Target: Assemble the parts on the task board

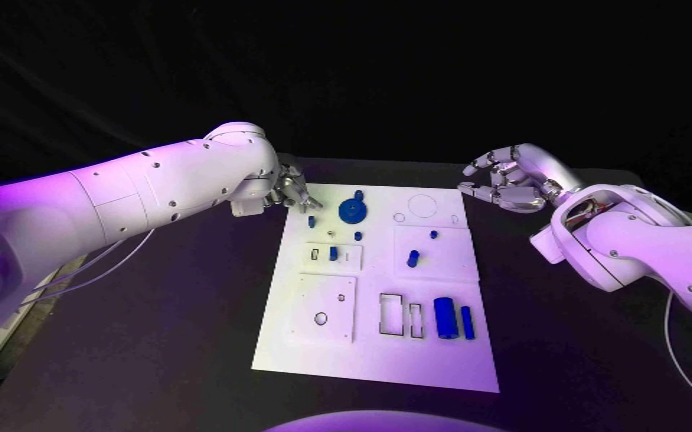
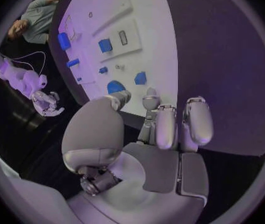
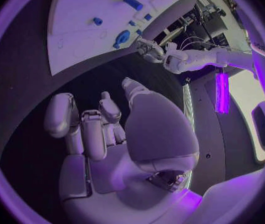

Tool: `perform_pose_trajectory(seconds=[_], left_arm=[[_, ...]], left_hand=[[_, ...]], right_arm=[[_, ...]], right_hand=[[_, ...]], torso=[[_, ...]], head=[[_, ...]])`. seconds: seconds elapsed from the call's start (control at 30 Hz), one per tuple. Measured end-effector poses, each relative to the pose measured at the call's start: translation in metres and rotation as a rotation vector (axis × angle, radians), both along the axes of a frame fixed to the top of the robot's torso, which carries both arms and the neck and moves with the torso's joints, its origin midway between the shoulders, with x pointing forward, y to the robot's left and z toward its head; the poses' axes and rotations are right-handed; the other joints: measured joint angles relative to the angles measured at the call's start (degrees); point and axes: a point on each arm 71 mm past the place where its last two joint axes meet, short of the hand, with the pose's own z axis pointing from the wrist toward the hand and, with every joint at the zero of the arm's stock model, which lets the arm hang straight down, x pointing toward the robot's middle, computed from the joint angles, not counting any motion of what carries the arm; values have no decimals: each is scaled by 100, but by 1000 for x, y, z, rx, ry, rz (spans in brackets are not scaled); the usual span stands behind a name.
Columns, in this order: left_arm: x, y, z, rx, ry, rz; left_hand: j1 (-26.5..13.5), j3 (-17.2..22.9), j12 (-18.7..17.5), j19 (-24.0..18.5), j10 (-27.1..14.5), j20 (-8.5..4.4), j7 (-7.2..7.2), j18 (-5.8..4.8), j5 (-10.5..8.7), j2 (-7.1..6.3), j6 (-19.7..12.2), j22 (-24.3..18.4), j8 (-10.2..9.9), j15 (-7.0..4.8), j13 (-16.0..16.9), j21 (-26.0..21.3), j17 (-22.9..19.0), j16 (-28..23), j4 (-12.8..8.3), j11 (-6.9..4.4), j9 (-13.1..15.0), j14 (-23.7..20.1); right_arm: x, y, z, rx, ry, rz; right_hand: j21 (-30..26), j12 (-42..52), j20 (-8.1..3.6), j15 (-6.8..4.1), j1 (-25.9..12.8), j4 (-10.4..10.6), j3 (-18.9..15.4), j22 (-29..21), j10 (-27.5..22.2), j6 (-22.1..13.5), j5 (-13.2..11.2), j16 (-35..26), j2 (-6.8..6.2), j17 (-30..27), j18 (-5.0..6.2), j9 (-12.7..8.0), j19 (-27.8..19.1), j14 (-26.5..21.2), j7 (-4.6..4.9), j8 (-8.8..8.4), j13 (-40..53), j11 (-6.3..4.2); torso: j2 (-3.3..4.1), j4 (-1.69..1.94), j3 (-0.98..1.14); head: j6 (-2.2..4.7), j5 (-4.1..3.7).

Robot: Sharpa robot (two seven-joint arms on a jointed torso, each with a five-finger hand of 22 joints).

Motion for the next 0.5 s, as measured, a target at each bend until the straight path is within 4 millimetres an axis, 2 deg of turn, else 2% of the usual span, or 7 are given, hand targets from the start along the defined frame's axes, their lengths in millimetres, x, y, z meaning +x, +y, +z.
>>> perform_pose_trajectory(seconds=[0.23,0.5], left_arm=[[-1,-2,-4,12,22,-15],[-2,-4,-6,18,38,-25]], left_hand=[[0,-16,0,22,0,22,43,0,0,0,43,16,0,0,11,0,0,0,-16,0,-27,0],[17,-16,0,22,0,22,22,0,0,17,64,34,0,0,10,0,-1,0,-16,0,-34,0]], right_arm=[[0,0,-1,0,1,0],[0,1,-1,1,1,0]], right_hand=[[0,0,0,0,0,0,0,0,0,0,0,0,0,0,0,0,0,0,0,0,0,0],[0,0,0,0,0,16,16,0,0,0,0,0,0,-1,0,-1,0,0,0,0,0,0]], torso=[[-1,-3,-1],[-2,-1,1]], head=[[-7,2],[-11,1]])
